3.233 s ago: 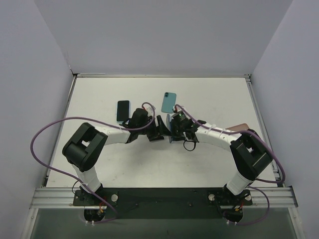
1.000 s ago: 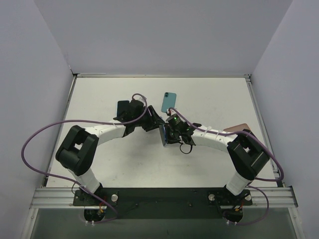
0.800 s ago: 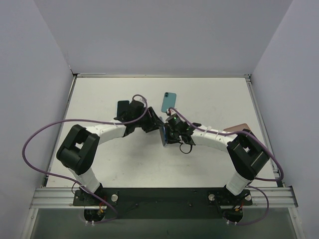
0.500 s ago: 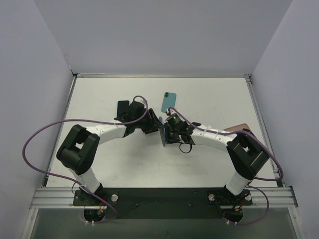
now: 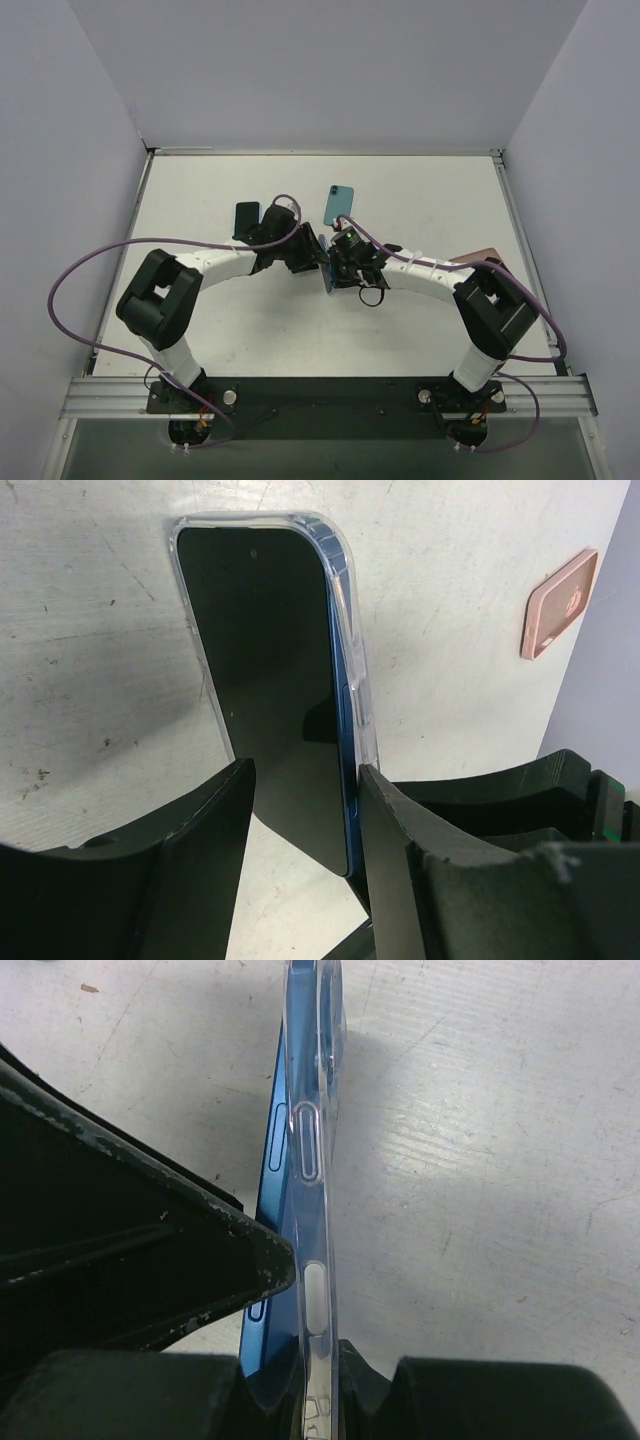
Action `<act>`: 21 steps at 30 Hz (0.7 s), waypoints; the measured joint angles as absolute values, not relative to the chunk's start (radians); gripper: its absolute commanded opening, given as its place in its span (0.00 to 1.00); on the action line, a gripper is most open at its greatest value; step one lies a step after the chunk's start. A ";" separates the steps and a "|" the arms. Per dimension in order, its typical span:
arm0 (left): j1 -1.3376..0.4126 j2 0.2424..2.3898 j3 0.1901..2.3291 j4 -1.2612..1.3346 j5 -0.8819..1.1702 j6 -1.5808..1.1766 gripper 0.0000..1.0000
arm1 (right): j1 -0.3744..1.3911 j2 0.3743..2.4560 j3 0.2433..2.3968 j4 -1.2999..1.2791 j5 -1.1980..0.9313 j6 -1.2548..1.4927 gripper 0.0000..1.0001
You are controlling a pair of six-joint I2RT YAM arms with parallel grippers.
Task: Take the phone out of the phone case
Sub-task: Remove the phone case from the phone.
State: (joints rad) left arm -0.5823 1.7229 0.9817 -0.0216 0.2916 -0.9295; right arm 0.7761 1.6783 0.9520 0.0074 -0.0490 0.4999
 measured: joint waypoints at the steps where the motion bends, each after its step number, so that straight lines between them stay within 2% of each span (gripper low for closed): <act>1: -0.584 1.725 0.986 -0.028 0.291 -0.927 0.56 | 0.776 1.678 0.952 0.007 -0.049 0.500 0.00; 8: -0.595 1.745 1.044 -0.109 0.272 -0.908 0.55 | 0.776 1.678 0.952 0.004 -0.048 0.505 0.00; 13: -0.627 1.778 1.150 -0.260 0.199 -0.896 0.54 | 0.775 1.678 0.952 -0.004 -0.033 0.516 0.00; 21: -0.691 1.825 1.306 -0.476 0.039 -0.890 0.46 | 0.773 1.677 0.952 -0.009 -0.027 0.537 0.00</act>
